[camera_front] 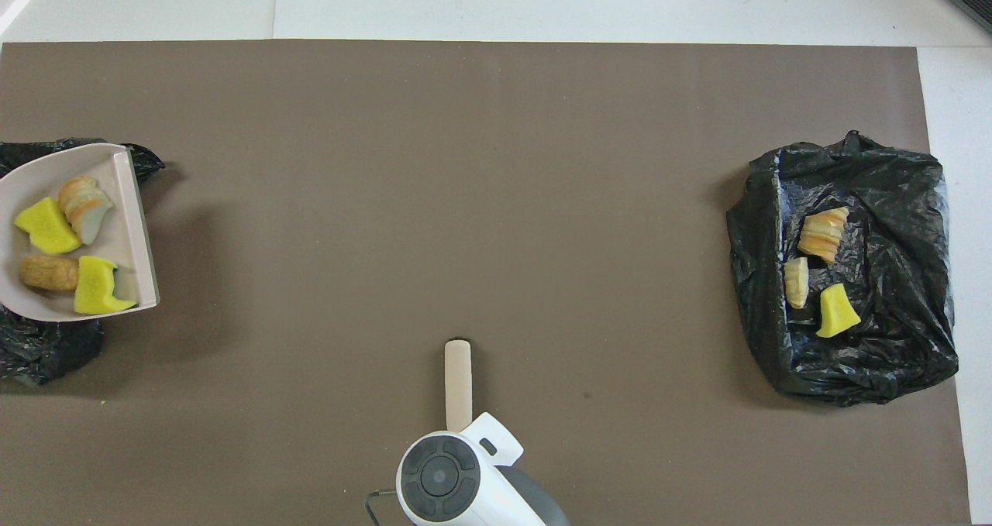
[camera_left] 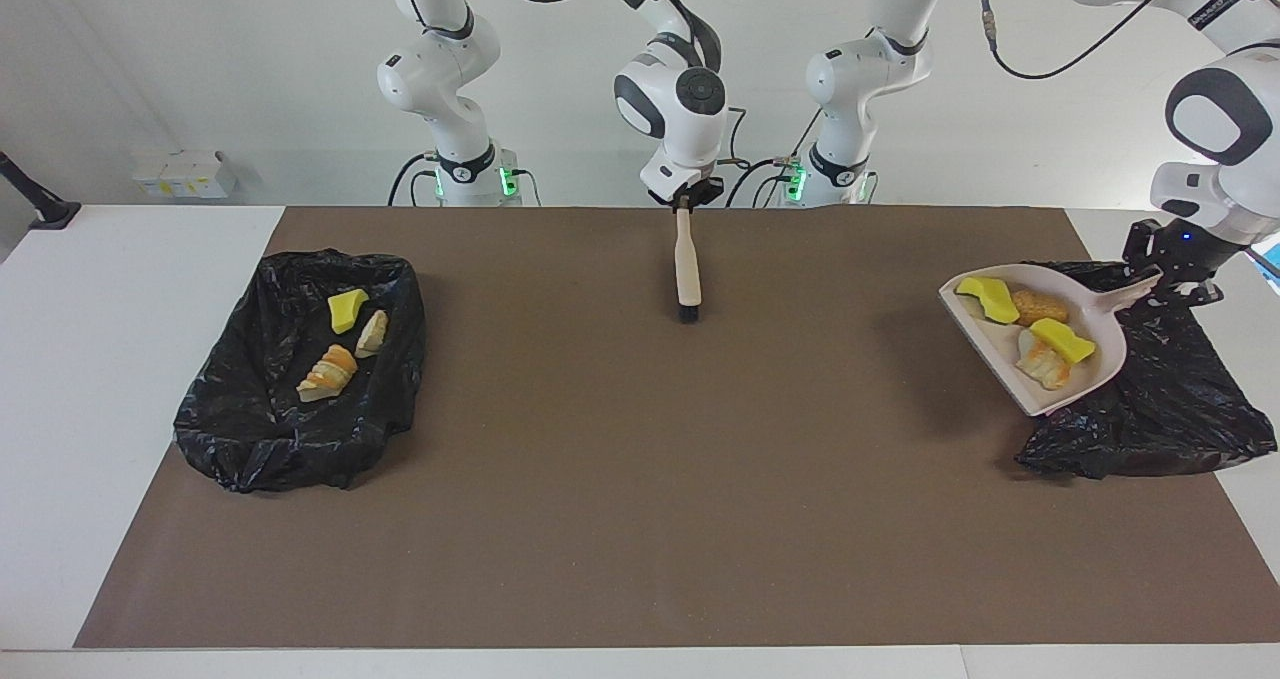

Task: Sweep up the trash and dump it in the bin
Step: 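Carry the dustpan to the black bag and tip it with the left gripper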

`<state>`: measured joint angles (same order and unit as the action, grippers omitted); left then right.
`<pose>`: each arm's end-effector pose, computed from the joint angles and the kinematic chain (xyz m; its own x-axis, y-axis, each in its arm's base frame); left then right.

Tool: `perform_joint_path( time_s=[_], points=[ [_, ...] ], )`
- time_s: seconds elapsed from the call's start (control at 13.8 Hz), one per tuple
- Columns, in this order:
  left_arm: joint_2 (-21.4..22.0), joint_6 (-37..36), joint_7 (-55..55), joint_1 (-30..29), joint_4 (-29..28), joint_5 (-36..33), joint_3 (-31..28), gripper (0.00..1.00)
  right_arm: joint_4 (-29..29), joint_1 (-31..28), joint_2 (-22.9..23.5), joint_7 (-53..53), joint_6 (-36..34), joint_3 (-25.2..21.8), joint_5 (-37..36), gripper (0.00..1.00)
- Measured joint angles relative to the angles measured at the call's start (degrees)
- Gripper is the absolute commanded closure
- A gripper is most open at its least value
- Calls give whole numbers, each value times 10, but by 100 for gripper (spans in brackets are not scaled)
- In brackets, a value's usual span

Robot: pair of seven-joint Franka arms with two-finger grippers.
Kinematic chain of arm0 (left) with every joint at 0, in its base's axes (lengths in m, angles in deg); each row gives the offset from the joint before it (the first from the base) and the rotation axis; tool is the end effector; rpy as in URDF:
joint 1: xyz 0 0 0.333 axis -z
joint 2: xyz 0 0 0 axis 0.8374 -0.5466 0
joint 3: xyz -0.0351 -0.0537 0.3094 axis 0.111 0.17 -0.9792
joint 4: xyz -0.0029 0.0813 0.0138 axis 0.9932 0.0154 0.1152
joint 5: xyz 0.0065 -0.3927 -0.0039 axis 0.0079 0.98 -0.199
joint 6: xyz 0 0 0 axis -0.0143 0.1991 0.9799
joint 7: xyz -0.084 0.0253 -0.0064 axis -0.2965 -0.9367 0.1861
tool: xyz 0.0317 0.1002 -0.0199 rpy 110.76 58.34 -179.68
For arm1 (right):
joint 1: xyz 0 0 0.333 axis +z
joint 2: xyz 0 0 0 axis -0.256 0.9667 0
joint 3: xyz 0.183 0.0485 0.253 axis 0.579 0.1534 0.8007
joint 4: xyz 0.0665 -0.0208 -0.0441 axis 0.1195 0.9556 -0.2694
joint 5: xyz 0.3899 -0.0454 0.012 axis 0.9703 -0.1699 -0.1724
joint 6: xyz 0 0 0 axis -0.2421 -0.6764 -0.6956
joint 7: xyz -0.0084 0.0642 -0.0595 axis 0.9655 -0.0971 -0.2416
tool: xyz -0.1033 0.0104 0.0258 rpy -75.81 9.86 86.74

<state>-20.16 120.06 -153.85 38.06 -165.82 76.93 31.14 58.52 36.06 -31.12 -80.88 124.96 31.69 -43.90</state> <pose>0.5556 0.2369 0.5009 0.2092 -0.9701 -0.1232 -0.9743 -0.2176 0.0588 0.2823 0.4419 0.3306 0.9489 -0.0128 -0.3153 -0.0126 -0.9999 0.0024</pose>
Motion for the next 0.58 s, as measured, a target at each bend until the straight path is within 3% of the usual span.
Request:
perform_joint_path(
  time_s=[0.07,0.22,0.43,0.51,0.58],
  points=[
    [-1,0,0,-12,5,-20,0,100,4,0,-1,0,3,0,0,100],
    [-8,1,-6,-28,23,-64,0,100,10,0,-3,0,12,0,0,75],
    [-22,24,-32,-31,48,-157,3,100,13,0,-5,0,14,0,0,61],
    [-24,39,-34,-31,51,-197,5,100,13,0,-5,0,14,0,0,48],
    [-26,53,-34,-31,52,-233,8,100,13,0,-5,0,14,0,0,46]
  ],
)
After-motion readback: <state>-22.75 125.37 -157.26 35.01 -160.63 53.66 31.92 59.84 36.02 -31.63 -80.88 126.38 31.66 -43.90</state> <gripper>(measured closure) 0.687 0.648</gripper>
